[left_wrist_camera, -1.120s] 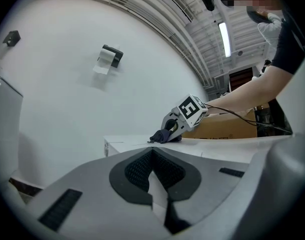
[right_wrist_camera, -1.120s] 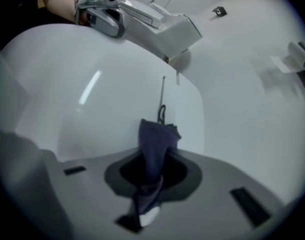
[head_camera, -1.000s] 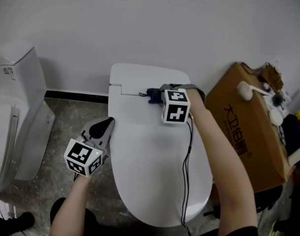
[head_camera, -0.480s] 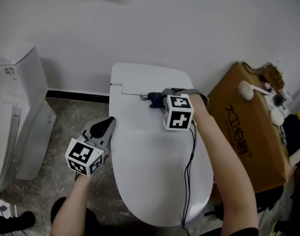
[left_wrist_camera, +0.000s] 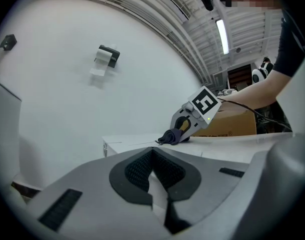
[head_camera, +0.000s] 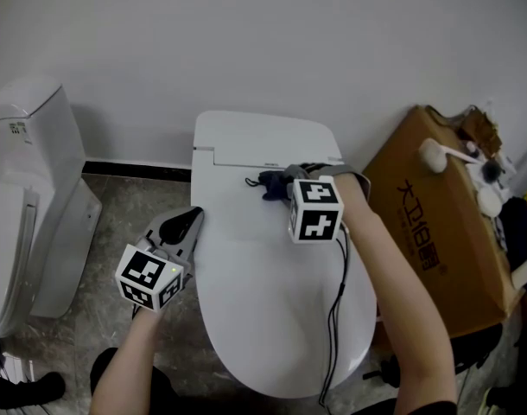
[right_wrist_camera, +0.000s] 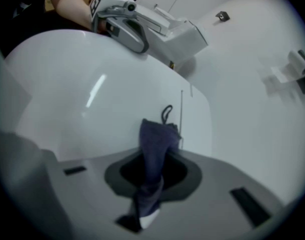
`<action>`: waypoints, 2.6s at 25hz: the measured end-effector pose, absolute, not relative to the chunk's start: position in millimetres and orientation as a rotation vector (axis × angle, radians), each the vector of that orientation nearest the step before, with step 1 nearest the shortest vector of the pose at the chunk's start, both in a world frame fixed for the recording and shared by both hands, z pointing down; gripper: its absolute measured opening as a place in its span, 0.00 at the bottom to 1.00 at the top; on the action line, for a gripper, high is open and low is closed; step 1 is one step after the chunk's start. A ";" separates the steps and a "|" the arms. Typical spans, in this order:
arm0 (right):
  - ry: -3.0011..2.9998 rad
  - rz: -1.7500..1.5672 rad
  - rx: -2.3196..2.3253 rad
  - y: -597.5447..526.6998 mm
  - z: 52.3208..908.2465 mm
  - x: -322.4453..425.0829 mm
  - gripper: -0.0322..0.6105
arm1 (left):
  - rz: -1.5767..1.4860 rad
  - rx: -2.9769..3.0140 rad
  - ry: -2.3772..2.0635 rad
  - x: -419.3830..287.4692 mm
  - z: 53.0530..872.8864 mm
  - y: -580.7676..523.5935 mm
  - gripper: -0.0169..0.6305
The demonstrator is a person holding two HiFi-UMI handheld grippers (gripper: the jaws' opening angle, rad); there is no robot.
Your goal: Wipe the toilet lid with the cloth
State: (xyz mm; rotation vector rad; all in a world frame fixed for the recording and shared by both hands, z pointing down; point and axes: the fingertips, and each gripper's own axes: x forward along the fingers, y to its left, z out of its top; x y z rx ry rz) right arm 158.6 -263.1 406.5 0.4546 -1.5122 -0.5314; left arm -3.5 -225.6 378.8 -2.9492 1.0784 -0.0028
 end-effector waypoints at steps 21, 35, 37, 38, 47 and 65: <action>-1.535 -0.523 0.451 -213.5 408.1 150.1 0.15 | 0.014 -2.957 1.063 0.4 378.1 -226.0 0.05; -1.568 -0.494 0.419 -167.6 409.2 139.8 0.15 | 0.010 -2.958 1.058 -0.4 378.4 -224.1 0.05; -1.568 -0.497 0.421 -162.7 408.9 139.1 0.15 | 0.009 -2.957 1.058 -0.3 378.3 -224.2 0.05; -1.566 -0.498 0.421 -160.2 408.9 138.7 0.15 | 0.008 -2.957 1.058 -0.3 378.3 -224.2 0.05; -1.569 -0.497 0.406 -135.9 409.3 132.4 0.15 | -0.010 -2.950 1.055 -0.3 378.2 -223.4 0.05; -1.598 -0.480 0.393 -75.8 410.7 126.7 0.15 | -0.040 -2.936 1.048 1.0 379.2 -221.2 0.05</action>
